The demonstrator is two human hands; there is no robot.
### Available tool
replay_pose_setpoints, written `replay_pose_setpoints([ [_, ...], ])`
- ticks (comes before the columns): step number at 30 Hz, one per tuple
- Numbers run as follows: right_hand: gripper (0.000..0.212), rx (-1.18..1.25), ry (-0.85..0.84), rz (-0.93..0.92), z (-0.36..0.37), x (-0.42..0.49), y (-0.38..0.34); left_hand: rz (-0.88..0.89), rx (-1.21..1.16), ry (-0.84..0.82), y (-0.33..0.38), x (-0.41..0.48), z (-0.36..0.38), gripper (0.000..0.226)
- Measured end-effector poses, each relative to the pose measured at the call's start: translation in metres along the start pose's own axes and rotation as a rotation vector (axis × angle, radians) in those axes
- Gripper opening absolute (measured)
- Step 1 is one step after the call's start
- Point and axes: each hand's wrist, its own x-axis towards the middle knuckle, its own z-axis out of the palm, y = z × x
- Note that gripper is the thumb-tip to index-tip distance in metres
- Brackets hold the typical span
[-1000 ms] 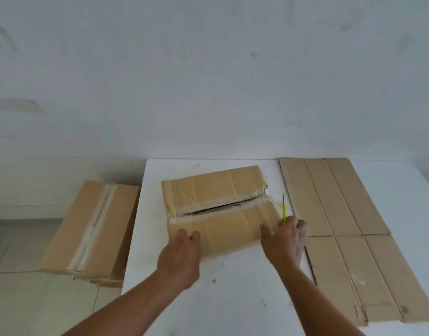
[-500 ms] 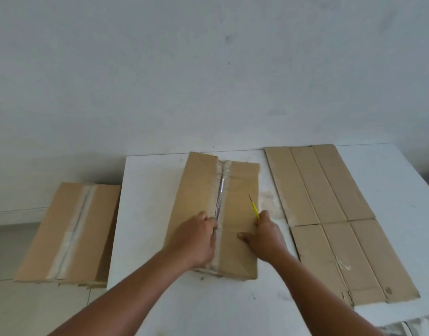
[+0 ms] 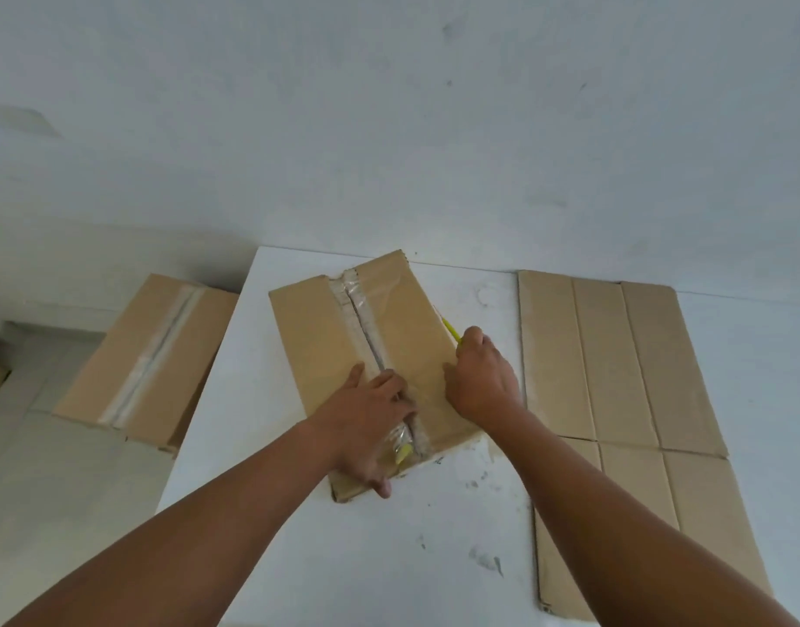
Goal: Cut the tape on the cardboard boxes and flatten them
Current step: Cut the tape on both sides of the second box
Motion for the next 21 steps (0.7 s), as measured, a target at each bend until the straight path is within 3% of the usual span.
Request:
replay_pose_setpoints([
  [5,0.017,0.248,-0.276,0.051,-0.003,-0.053,0.005,-0.048,0.076,0.013,0.003,-0.002,-0.001,0.119],
  [7,0.010,0.171,-0.283,-0.038,-0.003,-0.070,0.010,-0.067,0.065,0.039,0.006,-0.004,-0.001,0.113],
  [11,0.018,0.106,-0.294,-0.154,0.003,-0.100,0.014,-0.104,0.038,0.043,0.012,-0.006,-0.005,0.105],
  [17,0.045,0.021,-0.350,-0.171,0.023,-0.113,0.004,-0.123,0.013,0.023,0.014,-0.006,-0.006,0.103],
  [21,0.042,-0.108,-0.351,-0.153,0.018,-0.120,0.003,-0.117,0.008,0.030,0.013,-0.006,-0.005,0.100],
])
